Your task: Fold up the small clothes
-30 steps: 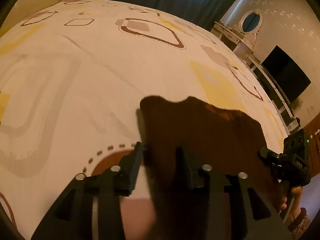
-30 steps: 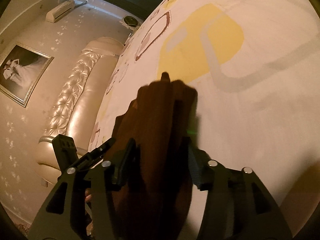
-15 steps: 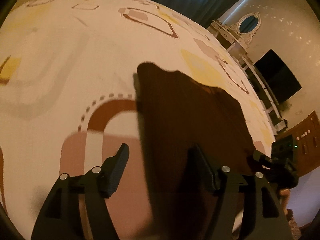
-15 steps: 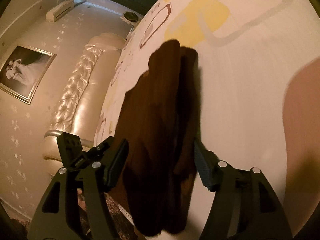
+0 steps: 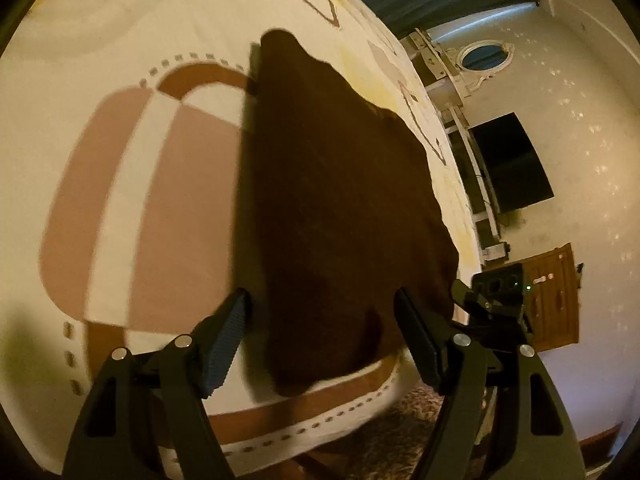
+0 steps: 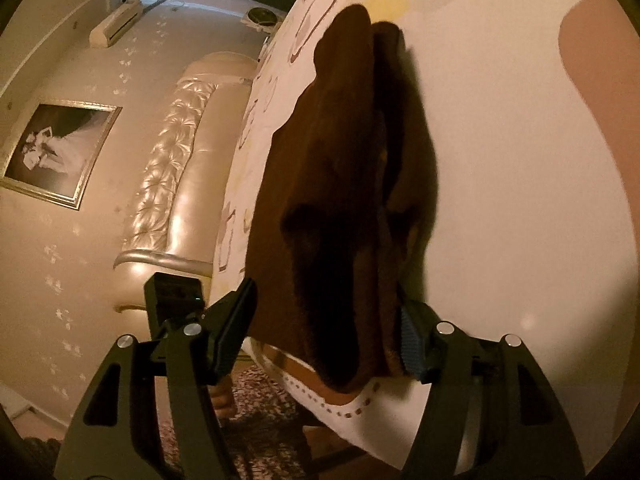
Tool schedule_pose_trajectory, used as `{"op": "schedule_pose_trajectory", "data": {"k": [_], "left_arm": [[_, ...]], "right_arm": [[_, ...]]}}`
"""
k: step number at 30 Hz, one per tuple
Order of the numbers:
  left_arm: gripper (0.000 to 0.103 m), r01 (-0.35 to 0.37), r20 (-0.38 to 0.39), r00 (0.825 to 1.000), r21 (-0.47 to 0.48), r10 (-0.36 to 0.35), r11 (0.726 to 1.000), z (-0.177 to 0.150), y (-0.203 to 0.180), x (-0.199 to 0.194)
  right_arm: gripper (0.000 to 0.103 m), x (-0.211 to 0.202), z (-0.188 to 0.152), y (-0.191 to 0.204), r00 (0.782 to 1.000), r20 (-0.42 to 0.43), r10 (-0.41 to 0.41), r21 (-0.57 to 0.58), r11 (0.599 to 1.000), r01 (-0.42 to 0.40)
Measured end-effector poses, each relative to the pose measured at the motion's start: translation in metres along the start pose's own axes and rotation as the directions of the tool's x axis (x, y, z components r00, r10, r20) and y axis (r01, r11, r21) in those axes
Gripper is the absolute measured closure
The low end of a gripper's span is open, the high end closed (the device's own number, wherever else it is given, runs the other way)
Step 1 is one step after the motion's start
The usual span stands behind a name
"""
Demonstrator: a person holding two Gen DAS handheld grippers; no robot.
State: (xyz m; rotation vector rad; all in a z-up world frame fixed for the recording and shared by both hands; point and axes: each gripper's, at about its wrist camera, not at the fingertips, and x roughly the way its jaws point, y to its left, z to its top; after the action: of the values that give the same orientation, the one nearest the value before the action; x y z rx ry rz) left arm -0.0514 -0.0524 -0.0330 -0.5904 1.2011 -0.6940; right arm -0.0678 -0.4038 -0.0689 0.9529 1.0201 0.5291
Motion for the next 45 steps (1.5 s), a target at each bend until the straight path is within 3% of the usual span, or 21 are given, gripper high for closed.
{"op": "schedule_pose_trajectory", "data": {"k": [1, 2, 3, 4, 8, 13, 18, 22, 27, 28, 29, 30, 32, 39, 45], "left_arm": [[0.039, -0.02, 0.006, 1.0, 0.007, 0.02, 1.0, -0.001, -0.002, 0.002], [0.052, -0.042, 0.01, 0.999, 0.012, 0.042, 0.999, -0.001, -0.003, 0.005], [0.058, -0.056, 0.008, 0.998, 0.009, 0.056, 0.998, -0.002, -0.003, 0.006], [0.071, -0.059, 0.001, 0.998, -0.001, 0.059, 0.998, -0.003, -0.002, 0.008], [0.083, -0.083, 0.017, 0.996, 0.008, 0.083, 0.997, -0.006, -0.005, 0.005], [0.081, -0.09, 0.02, 0.996, 0.033, 0.089, 0.995, -0.004, 0.001, 0.007], [0.069, -0.068, 0.036, 0.997, 0.063, 0.066, 0.996, -0.001, 0.002, -0.002], [0.055, -0.066, 0.072, 0.996, 0.071, 0.061, 0.995, 0.005, 0.002, -0.005], [0.053, -0.083, 0.064, 0.995, 0.112, 0.076, 0.99, 0.008, -0.001, 0.006], [0.053, -0.083, 0.064, 0.995, 0.116, 0.076, 0.99, 0.008, -0.001, 0.006], [0.052, -0.083, 0.064, 0.995, 0.118, 0.076, 0.99, 0.008, -0.001, 0.006], [0.052, -0.081, 0.063, 0.995, 0.12, 0.074, 0.989, 0.008, -0.001, 0.007], [0.051, -0.075, 0.06, 0.996, 0.124, 0.068, 0.99, 0.008, 0.0, 0.007], [0.046, -0.082, 0.061, 0.995, 0.152, 0.074, 0.985, 0.006, -0.004, 0.01], [0.045, -0.098, 0.064, 0.994, 0.158, 0.088, 0.983, 0.004, -0.006, 0.008]], "right_arm": [[0.043, 0.001, -0.001, 0.0, 1.0, -0.003, 0.003, 0.009, 1.0, -0.003], [0.055, 0.001, -0.002, -0.001, 1.0, -0.008, -0.001, 0.018, 1.0, 0.001], [0.073, 0.001, -0.003, -0.004, 1.0, -0.012, -0.007, 0.027, 1.0, 0.007], [0.084, 0.003, -0.004, -0.008, 1.0, -0.023, -0.01, 0.046, 0.999, 0.011], [0.089, -0.003, -0.017, -0.013, 1.0, -0.004, -0.006, 0.057, 0.998, 0.006], [0.086, -0.006, -0.021, -0.013, 1.0, 0.017, -0.014, 0.012, 1.0, 0.014], [0.044, -0.023, -0.01, -0.012, 0.994, 0.075, 0.076, 0.049, 0.996, -0.08], [0.037, -0.033, 0.007, -0.011, 0.988, 0.138, 0.066, 0.061, 0.995, -0.075], [0.04, -0.017, 0.028, -0.016, 0.987, 0.138, 0.086, 0.08, 0.992, -0.098], [0.045, -0.015, 0.03, -0.017, 0.987, 0.132, 0.088, 0.078, 0.992, -0.098], [0.065, -0.013, 0.028, -0.019, 0.99, 0.125, 0.071, 0.074, 0.994, -0.08], [0.078, -0.011, 0.028, -0.023, 0.992, 0.113, 0.046, 0.074, 0.996, -0.054], [0.083, -0.011, 0.028, -0.037, 0.992, 0.105, 0.065, 0.09, 0.993, -0.074], [0.084, -0.01, 0.031, -0.047, 0.988, 0.111, 0.111, 0.097, 0.988, -0.122], [0.084, -0.018, 0.03, -0.055, 0.988, 0.122, 0.099, 0.118, 0.987, -0.113]]}}
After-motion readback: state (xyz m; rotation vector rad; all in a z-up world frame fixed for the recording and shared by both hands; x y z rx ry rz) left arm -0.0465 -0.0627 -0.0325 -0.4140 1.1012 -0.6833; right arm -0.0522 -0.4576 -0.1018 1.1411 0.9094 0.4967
